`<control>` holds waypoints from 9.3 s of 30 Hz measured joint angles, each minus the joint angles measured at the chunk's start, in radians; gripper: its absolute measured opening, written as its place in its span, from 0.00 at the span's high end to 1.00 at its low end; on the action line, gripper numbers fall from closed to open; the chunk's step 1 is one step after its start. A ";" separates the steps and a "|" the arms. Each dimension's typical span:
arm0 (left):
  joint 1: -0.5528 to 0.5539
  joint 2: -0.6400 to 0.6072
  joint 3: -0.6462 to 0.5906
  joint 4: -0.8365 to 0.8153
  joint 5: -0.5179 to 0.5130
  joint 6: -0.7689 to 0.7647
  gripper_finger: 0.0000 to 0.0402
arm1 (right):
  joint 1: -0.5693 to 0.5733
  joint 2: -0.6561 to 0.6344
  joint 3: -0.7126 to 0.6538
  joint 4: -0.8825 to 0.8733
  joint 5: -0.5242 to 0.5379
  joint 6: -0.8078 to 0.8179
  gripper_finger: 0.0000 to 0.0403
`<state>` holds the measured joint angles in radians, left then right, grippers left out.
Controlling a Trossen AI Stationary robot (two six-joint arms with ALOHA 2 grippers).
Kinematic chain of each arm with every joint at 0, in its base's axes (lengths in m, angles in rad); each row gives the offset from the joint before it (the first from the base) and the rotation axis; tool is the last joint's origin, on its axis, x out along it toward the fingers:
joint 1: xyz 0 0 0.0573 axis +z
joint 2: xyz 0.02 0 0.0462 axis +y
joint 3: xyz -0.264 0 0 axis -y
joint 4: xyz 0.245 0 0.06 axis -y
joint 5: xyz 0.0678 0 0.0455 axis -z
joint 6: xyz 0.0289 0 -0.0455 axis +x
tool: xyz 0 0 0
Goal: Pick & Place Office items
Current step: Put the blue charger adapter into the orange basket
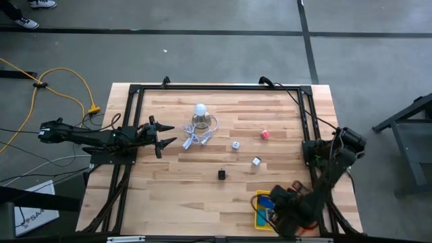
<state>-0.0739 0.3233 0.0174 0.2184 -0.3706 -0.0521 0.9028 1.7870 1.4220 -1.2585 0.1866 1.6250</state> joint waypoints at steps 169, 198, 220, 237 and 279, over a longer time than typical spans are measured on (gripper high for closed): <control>0.000 0.000 0.000 0.008 0.000 0.000 0.43 | -0.730 -0.184 -0.229 0.421 -0.023 -1.093 0.69; 0.000 0.000 0.000 0.008 0.000 0.000 0.43 | -0.048 -0.216 -0.228 0.216 -0.005 0.066 0.70; 0.000 0.000 0.000 0.008 0.000 0.000 0.43 | 0.177 -0.176 -0.228 0.334 -0.188 0.589 0.70; 0.000 0.000 0.000 0.008 0.000 0.000 0.43 | 0.186 -0.032 -0.228 0.379 -0.386 0.658 0.69; 0.000 0.000 0.000 0.007 0.000 0.000 0.43 | 0.186 0.021 -0.228 0.380 -0.395 0.648 0.62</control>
<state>-0.0740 0.3233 0.0174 0.2256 -0.3704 -0.0521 1.0893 1.8080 1.1938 -0.8783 -0.2089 2.2734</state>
